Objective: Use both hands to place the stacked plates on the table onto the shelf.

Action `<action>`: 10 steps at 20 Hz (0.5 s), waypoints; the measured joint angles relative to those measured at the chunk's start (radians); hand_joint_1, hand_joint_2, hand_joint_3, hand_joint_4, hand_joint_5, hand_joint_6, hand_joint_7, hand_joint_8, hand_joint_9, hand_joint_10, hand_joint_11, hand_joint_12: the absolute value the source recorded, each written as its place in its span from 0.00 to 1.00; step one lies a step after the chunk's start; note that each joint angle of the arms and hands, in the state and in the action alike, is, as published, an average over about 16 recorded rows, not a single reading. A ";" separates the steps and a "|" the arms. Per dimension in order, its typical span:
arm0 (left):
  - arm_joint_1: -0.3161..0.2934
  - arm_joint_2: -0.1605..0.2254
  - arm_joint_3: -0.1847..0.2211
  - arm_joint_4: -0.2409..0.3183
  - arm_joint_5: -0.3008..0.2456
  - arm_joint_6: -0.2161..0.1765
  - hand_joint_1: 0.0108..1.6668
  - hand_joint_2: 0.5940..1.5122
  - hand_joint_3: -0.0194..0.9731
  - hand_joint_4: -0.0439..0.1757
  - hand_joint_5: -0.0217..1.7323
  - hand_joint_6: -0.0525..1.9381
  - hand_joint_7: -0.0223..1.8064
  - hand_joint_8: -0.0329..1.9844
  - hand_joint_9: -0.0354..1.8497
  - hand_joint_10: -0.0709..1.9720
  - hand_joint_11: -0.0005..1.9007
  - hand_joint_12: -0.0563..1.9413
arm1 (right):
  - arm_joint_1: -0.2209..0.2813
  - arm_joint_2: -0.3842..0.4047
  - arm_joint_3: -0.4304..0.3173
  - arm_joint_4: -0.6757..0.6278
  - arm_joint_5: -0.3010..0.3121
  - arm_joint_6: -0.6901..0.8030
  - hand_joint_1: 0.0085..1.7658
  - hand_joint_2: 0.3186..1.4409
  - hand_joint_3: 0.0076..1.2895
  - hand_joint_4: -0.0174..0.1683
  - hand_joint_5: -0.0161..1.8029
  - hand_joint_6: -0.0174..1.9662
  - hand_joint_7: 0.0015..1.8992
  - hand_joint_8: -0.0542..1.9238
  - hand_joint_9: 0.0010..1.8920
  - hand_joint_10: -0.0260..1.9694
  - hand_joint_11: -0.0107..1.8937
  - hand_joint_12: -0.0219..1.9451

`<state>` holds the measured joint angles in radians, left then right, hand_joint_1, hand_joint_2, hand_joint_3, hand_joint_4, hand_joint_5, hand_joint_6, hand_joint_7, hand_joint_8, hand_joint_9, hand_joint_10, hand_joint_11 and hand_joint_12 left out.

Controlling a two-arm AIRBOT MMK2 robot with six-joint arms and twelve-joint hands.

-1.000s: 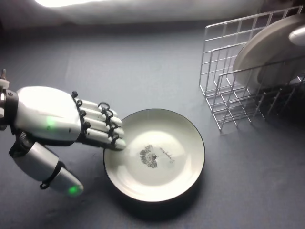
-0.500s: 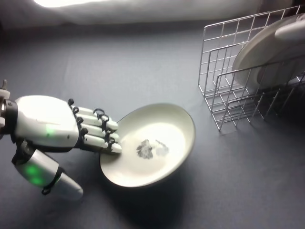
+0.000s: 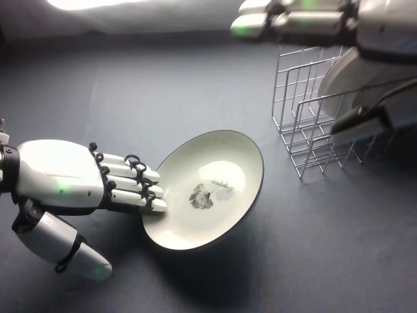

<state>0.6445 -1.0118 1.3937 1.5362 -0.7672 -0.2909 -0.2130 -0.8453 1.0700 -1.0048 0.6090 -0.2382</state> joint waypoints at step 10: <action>0.006 0.000 0.000 -0.002 0.000 0.001 0.00 0.63 0.02 0.19 0.08 0.02 0.05 0.01 0.02 0.02 0.01 0.04 | -0.105 -0.048 -0.093 -0.077 -0.034 0.001 0.60 0.55 0.00 0.11 0.02 0.02 0.01 0.03 0.01 0.02 0.02 0.15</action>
<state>0.6504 -1.0119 1.3937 1.5342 -0.7676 -0.2903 -0.3184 -0.8938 0.9770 -1.0816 0.5747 -0.2375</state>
